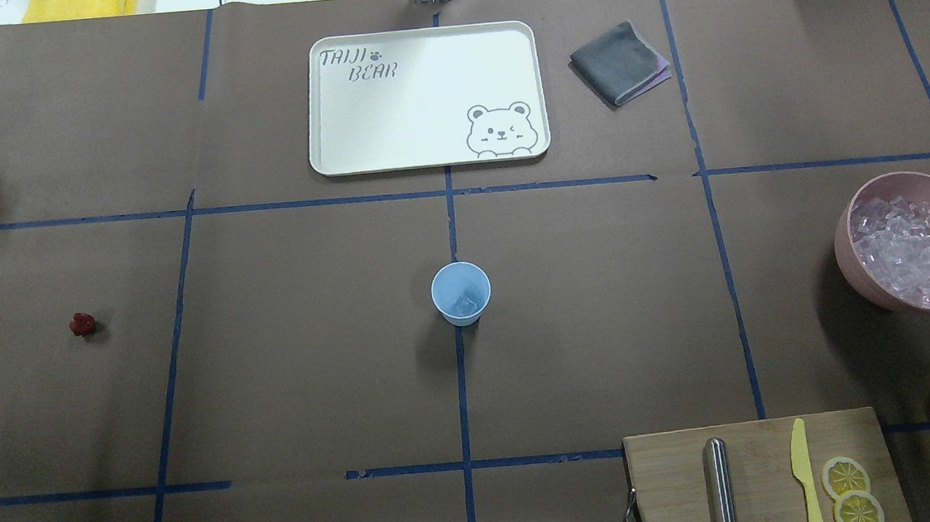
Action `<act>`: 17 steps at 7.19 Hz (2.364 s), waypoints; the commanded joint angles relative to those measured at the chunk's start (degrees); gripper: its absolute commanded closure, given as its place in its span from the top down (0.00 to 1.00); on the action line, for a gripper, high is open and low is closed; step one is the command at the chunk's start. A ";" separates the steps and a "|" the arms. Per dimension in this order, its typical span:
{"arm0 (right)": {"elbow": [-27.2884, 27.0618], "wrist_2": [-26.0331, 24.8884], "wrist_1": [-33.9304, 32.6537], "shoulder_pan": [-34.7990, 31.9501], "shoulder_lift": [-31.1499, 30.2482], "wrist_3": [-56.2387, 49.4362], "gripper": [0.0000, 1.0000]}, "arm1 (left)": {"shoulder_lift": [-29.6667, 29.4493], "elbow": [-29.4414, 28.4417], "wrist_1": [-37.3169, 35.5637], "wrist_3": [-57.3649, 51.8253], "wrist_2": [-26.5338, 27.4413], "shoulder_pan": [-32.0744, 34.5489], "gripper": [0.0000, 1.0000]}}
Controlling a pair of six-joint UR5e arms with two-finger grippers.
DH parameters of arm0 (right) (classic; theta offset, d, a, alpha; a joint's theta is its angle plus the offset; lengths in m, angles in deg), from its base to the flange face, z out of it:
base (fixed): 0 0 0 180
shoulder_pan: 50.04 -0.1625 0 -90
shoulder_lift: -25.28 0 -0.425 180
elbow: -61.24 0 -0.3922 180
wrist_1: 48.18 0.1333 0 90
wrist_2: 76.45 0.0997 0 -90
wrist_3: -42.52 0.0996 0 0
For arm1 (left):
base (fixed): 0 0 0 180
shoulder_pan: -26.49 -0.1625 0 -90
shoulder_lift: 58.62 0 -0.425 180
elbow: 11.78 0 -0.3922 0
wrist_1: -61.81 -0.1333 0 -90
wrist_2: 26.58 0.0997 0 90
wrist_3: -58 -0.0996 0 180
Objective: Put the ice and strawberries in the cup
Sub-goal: 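Lower the right gripper into the ice and grasp another cube, then carry the second ice cube with the right gripper to the blue cup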
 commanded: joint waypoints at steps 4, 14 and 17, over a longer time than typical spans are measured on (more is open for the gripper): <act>-1.81 -0.77 -16.33 9.83 17.73 6.35 0.01 | 0.00 0.01 -0.09 0.00 0.00 0.00 1.00; 14.42 -18.60 -20.50 36.57 51.33 43.40 0.01 | 0.00 -0.51 0.00 0.00 0.00 0.00 1.00; 21.54 -22.90 -20.32 40.78 55.92 46.48 0.01 | 0.00 -0.69 0.00 0.00 0.00 0.00 1.00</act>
